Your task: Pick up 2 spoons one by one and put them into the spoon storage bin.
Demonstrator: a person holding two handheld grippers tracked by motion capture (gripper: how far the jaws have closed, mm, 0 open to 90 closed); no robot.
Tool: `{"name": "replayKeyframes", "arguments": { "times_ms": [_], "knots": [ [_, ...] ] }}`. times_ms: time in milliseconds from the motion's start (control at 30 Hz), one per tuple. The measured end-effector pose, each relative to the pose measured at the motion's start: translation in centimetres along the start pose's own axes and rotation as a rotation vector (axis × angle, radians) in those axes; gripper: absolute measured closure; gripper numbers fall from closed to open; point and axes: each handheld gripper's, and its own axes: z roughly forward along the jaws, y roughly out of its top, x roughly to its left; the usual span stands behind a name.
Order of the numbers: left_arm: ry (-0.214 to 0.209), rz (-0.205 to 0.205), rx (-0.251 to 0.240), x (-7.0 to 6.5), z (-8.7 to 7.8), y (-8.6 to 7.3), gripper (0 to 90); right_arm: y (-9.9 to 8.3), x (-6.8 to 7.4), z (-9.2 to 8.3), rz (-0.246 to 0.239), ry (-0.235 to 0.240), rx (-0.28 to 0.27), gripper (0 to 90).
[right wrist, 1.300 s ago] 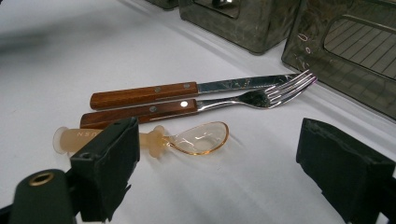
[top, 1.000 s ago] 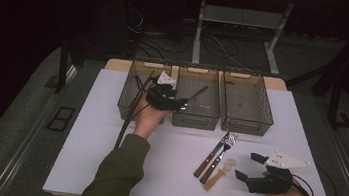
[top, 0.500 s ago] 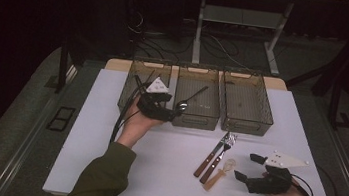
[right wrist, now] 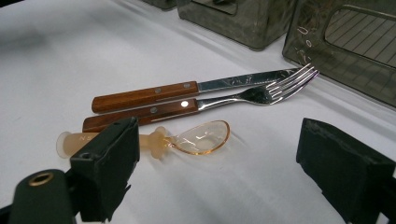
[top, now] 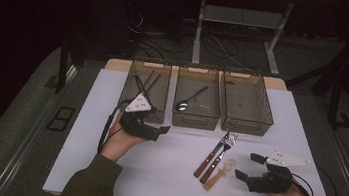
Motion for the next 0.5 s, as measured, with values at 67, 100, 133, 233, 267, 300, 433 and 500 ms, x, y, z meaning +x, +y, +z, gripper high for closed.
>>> {"name": "replayKeyframes", "arguments": {
  "times_ms": [67,100,133,233,267,300,433,500],
  "knots": [
    [-0.006,0.006,0.000,-0.2,-0.5,-0.5,13.6,0.0,0.0,0.0,0.000,0.001,0.010,13.5],
    [-0.010,0.010,0.002,-0.3,-0.7,-0.7,13.4,0.0,0.0,0.0,0.001,0.003,0.015,13.6],
    [-0.014,0.014,0.004,-0.5,-0.8,-1.0,12.9,0.0,0.0,0.0,-0.002,0.005,0.020,13.9],
    [-0.008,0.016,0.008,-0.9,-1.3,-1.8,8.9,0.1,0.0,-0.1,-0.001,0.018,0.029,14.0],
    [-0.004,0.020,0.009,-1.0,-1.5,-2.0,7.7,0.1,0.0,-0.1,0.001,0.020,0.033,14.1],
    [-0.008,0.017,0.011,-1.1,-1.7,-2.3,6.9,0.2,-0.1,-0.1,0.001,0.022,0.035,14.1],
    [-0.024,0.013,0.024,-1.6,-2.2,-3.3,2.2,0.3,-0.2,-0.3,0.002,0.026,0.053,14.0],
    [-0.027,0.011,0.028,-1.8,-2.5,-3.7,0.1,0.4,-0.2,-0.3,0.000,0.030,0.058,14.0]
  ]
}}
